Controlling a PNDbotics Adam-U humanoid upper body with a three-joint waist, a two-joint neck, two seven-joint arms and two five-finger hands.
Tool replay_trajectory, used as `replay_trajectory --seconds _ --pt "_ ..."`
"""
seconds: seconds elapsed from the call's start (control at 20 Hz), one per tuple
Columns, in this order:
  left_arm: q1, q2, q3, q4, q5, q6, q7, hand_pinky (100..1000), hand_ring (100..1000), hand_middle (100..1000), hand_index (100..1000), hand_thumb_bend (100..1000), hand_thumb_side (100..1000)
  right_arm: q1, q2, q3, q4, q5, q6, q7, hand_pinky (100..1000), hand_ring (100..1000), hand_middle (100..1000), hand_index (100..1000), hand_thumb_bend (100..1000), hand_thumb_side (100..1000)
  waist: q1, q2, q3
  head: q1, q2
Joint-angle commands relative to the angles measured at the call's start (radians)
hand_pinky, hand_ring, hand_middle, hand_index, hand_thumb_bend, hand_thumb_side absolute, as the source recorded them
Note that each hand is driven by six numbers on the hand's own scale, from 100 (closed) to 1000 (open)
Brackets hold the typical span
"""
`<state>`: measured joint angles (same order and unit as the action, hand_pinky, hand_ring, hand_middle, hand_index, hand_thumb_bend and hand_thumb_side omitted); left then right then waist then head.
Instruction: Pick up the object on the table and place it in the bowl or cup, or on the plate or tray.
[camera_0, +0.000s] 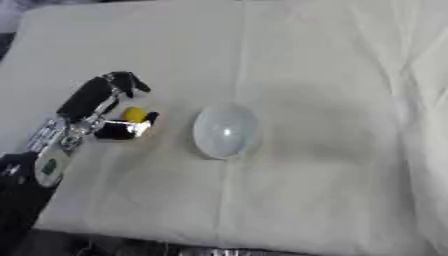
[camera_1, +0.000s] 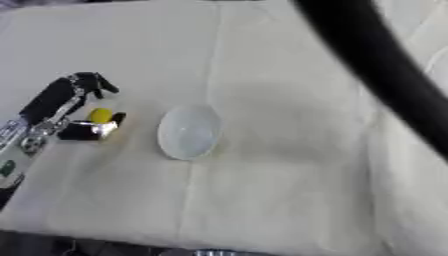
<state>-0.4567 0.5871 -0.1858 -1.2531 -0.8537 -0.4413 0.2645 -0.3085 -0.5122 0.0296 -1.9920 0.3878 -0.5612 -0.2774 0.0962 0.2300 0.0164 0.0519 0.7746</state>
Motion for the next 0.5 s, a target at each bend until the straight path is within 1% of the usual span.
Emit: replay_trajectory --seconds 0.05,0.2,0.25,0.5 --pt "-0.002 0.031 0.009 -0.047 -0.088 0.001 0.002 293 521 605 737 334 607 -0.012 -0.014 -0.008 -0.008 -0.003 -0.003 0.0 707 783 848 821 100 996 -0.003 -0.011 0.003 -0.002 -0.005" --pt "0.009 0.018 0.011 -0.045 -0.161 0.002 0.019 294 521 604 735 342 612 -0.012 -0.014 -0.008 -0.008 -0.006 -0.003 0.001 707 782 848 820 100 995 -0.003 -0.008 0.004 -0.004 -0.005" --pt "0.012 0.014 0.013 -0.04 -0.178 0.005 0.026 295 520 603 733 368 630 -0.013 -0.014 -0.008 -0.008 -0.007 -0.003 0.001 706 781 847 819 100 995 -0.004 -0.006 0.004 -0.004 -0.005" --pt "0.013 -0.005 0.013 -0.015 -0.23 0.022 0.053 290 515 600 729 378 646 -0.015 -0.015 -0.006 -0.008 -0.011 -0.005 0.003 704 779 846 818 100 995 -0.005 0.005 0.004 -0.005 -0.005"
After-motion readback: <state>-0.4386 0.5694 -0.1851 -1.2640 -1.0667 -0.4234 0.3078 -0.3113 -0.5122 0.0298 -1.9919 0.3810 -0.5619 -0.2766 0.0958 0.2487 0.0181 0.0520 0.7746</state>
